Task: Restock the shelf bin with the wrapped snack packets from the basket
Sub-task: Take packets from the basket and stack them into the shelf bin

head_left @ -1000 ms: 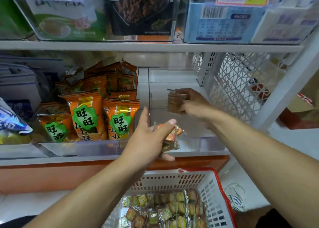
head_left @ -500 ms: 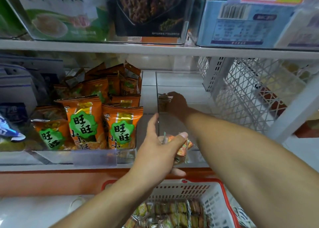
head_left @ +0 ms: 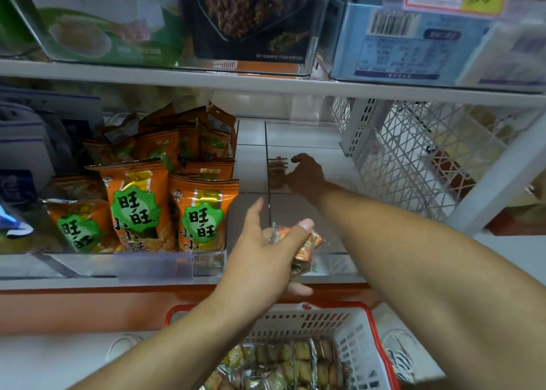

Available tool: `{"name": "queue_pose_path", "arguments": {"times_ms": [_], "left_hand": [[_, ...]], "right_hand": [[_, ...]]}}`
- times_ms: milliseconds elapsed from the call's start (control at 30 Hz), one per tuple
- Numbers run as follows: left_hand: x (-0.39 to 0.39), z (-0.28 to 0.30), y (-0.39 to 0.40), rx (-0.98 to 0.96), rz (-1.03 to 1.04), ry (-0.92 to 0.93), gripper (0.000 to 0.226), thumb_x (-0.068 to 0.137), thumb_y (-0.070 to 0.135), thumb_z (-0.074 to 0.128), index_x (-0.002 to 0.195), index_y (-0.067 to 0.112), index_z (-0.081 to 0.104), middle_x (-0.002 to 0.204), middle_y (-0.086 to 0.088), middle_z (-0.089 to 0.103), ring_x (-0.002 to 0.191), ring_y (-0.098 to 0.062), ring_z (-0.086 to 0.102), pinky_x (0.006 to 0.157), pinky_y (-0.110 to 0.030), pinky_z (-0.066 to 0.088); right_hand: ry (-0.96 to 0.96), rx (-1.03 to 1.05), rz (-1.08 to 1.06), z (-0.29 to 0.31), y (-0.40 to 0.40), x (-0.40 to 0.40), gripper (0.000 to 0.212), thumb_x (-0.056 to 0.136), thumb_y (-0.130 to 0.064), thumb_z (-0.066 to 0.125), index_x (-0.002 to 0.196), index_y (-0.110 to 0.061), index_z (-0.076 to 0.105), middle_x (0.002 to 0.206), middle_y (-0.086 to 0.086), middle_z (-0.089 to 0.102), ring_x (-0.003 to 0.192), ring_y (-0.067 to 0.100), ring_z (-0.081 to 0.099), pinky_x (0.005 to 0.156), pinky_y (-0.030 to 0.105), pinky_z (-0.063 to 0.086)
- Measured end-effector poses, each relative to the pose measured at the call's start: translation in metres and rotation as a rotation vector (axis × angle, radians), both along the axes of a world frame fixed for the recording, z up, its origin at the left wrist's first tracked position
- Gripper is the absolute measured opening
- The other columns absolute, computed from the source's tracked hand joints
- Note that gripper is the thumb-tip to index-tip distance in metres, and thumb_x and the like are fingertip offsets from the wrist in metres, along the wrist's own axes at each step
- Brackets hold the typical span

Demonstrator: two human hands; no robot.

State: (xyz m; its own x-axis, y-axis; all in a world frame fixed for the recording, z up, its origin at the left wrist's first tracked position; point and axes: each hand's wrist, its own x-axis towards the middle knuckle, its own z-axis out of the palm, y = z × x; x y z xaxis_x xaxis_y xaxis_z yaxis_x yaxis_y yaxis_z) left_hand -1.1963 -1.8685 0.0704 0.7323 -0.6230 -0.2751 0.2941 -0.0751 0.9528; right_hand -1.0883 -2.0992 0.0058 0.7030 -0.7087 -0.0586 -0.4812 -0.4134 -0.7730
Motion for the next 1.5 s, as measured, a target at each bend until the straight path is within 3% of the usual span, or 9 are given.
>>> {"name": "queue_pose_path", "arguments": {"times_ms": [233, 333, 433, 600, 733, 900, 1133, 1300, 1500], "left_hand": [[-0.006, 0.016, 0.005, -0.084, 0.100, -0.097, 0.082, 0.075, 0.055, 0.078, 0.146, 0.045, 0.038, 0.132, -0.002, 0.061, 0.083, -0.010, 0.076, 0.059, -0.035, 0.064], [-0.009, 0.024, 0.011, -0.120, 0.103, -0.060, 0.062, 0.067, 0.057, 0.074, 0.119, 0.025, 0.061, 0.112, -0.001, 0.070, 0.081, -0.008, 0.075, 0.056, -0.035, 0.062], [-0.011, 0.027, 0.017, -0.124, 0.096, -0.043, 0.042, 0.086, 0.049, 0.068, 0.105, 0.012, 0.065, 0.079, 0.004, 0.075, 0.074, -0.010, 0.074, 0.057, -0.033, 0.061], [-0.004, 0.030, 0.024, -0.140, 0.024, 0.083, 0.050, 0.097, 0.057, 0.052, 0.113, 0.013, 0.071, 0.100, -0.006, 0.080, 0.094, -0.023, 0.077, 0.066, -0.037, 0.063], [0.003, 0.031, 0.027, -0.216, -0.052, 0.217, 0.044, 0.089, 0.048, 0.060, 0.108, 0.013, 0.079, 0.110, -0.012, 0.078, 0.102, -0.029, 0.076, 0.073, -0.038, 0.064], [0.010, 0.032, 0.031, -0.312, -0.081, 0.399, 0.027, 0.094, 0.012, 0.056, 0.109, 0.001, 0.075, 0.116, -0.023, 0.074, 0.104, -0.032, 0.074, 0.076, -0.035, 0.064], [0.009, 0.031, 0.033, -0.276, -0.060, 0.402, 0.024, 0.095, -0.003, 0.055, 0.115, -0.001, 0.069, 0.112, -0.021, 0.075, 0.102, -0.028, 0.075, 0.072, -0.029, 0.063], [0.008, 0.027, 0.032, -0.204, -0.006, 0.341, 0.042, 0.078, 0.013, 0.074, 0.120, 0.006, 0.067, 0.106, -0.016, 0.078, 0.088, -0.021, 0.078, 0.061, -0.025, 0.061], [0.016, 0.024, 0.035, -0.193, 0.096, 0.306, 0.038, 0.071, 0.022, 0.077, 0.106, 0.006, 0.076, 0.110, -0.014, 0.077, 0.095, -0.030, 0.077, 0.063, -0.029, 0.061]], "right_hand": [[-0.132, 0.184, 0.220, 0.086, 0.035, -0.075, 0.016, 0.095, -0.037, 0.066, 0.090, -0.023, 0.072, 0.093, 0.004, 0.074, 0.067, 0.014, 0.069, 0.065, 0.031, 0.054], [-0.159, 0.361, 0.537, 0.125, 0.064, -0.131, 0.035, 0.091, -0.056, 0.061, 0.100, -0.026, 0.076, 0.087, -0.002, 0.072, 0.068, 0.009, 0.062, 0.058, 0.023, 0.049], [-0.102, 0.136, 0.740, 0.138, 0.087, -0.169, 0.040, 0.076, -0.047, 0.083, 0.109, -0.030, 0.071, 0.094, -0.014, 0.072, 0.079, 0.001, 0.063, 0.068, 0.019, 0.052], [-0.189, 0.172, 0.585, 0.116, 0.094, -0.186, 0.043, 0.075, -0.023, 0.086, 0.115, -0.026, 0.071, 0.102, -0.006, 0.077, 0.096, 0.019, 0.072, 0.088, 0.036, 0.058], [-0.334, 0.436, 0.519, 0.104, 0.089, -0.188, 0.046, 0.087, -0.007, 0.075, 0.127, -0.027, 0.062, 0.109, 0.006, 0.076, 0.095, 0.024, 0.073, 0.079, 0.031, 0.060], [-0.320, 0.152, 0.566, 0.099, 0.085, -0.188, 0.029, 0.094, -0.012, 0.067, 0.118, -0.027, 0.071, 0.128, -0.003, 0.064, 0.096, 0.019, 0.072, 0.082, 0.031, 0.058], [-0.257, 0.151, 0.761, 0.094, 0.074, -0.193, 0.050, 0.082, -0.022, 0.078, 0.128, -0.028, 0.060, 0.131, -0.006, 0.065, 0.120, 0.016, 0.064, 0.107, 0.043, 0.048], [-0.279, 0.124, 0.680, 0.087, 0.074, -0.191, 0.047, 0.077, -0.019, 0.083, 0.117, -0.028, 0.063, 0.116, -0.003, 0.071, 0.106, 0.020, 0.070, 0.096, 0.050, 0.055], [-0.322, 0.673, 0.456, 0.095, 0.074, -0.190, 0.041, 0.084, -0.018, 0.067, 0.123, -0.007, 0.060, 0.104, 0.015, 0.075, 0.090, 0.030, 0.072, 0.069, 0.029, 0.060]]}}
